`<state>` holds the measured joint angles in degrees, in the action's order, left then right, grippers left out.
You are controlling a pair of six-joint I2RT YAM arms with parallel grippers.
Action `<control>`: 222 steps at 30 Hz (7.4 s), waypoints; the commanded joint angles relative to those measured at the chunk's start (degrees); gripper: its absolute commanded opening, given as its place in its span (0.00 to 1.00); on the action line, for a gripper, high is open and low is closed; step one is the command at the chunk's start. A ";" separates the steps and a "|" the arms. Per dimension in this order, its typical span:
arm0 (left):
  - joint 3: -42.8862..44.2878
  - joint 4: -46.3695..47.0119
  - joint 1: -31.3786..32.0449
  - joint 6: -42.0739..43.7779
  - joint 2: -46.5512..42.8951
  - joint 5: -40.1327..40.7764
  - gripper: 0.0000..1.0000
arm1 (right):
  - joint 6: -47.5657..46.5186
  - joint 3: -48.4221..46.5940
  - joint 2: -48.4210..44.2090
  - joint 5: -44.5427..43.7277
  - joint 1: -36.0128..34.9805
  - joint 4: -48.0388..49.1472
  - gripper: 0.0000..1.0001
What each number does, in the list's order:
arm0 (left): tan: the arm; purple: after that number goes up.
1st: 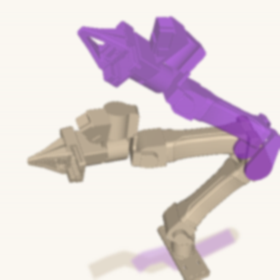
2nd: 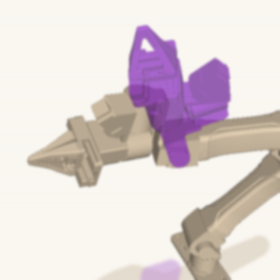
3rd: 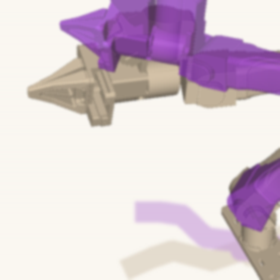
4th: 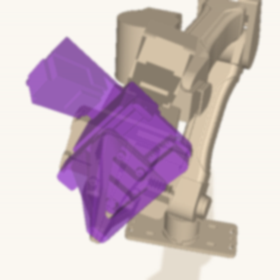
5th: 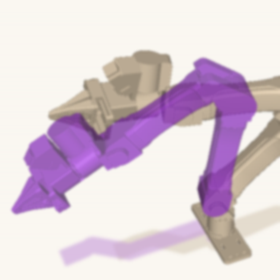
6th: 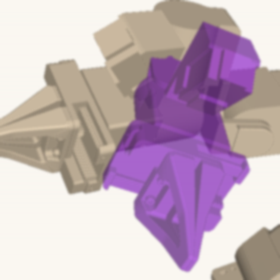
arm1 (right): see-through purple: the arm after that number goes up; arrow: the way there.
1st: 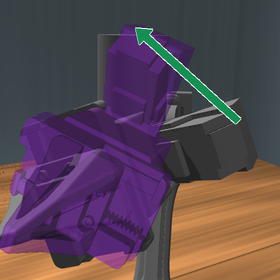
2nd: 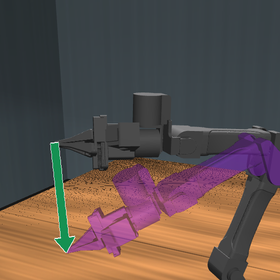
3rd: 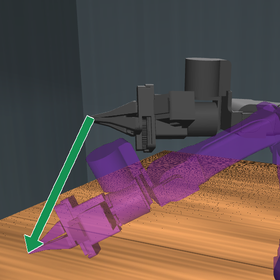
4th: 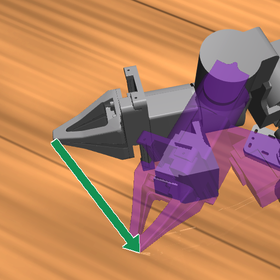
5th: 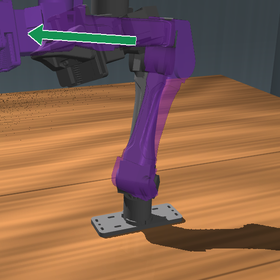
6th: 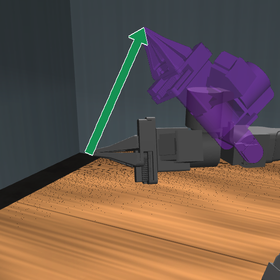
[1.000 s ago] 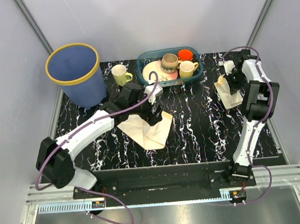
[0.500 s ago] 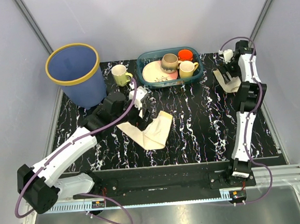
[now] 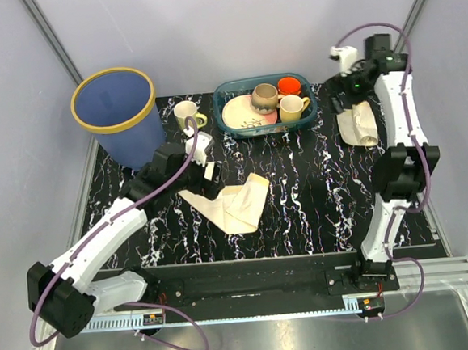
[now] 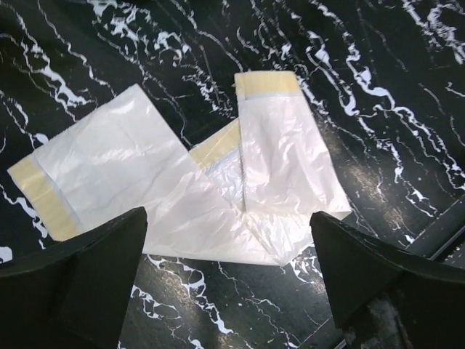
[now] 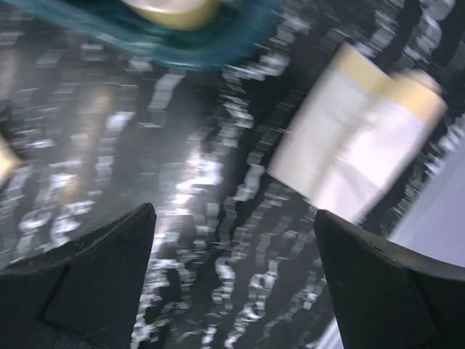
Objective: Put the trash bags into the trash bin
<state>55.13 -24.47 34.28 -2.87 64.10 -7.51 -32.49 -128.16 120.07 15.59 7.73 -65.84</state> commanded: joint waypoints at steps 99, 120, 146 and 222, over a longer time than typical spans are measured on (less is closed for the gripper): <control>8.86 2.59 -27.59 -14.00 -4.77 -33.62 0.98 | -4.84 49.12 -44.75 13.25 -68.15 26.38 0.00; 7.36 0.47 -13.39 -0.38 10.78 -35.04 0.83 | 15.41 58.73 -48.81 10.57 -25.78 8.72 0.80; 7.44 6.36 -5.45 -3.80 16.67 -33.10 0.77 | 13.86 46.16 -5.82 10.68 -0.70 17.95 0.76; 5.51 7.51 -10.20 -8.73 12.99 -35.91 0.81 | 8.42 43.70 -2.99 6.11 -3.95 14.18 0.00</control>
<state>60.29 -19.59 24.14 -11.22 77.73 -42.09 -21.61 -83.74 119.85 26.28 3.68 -53.84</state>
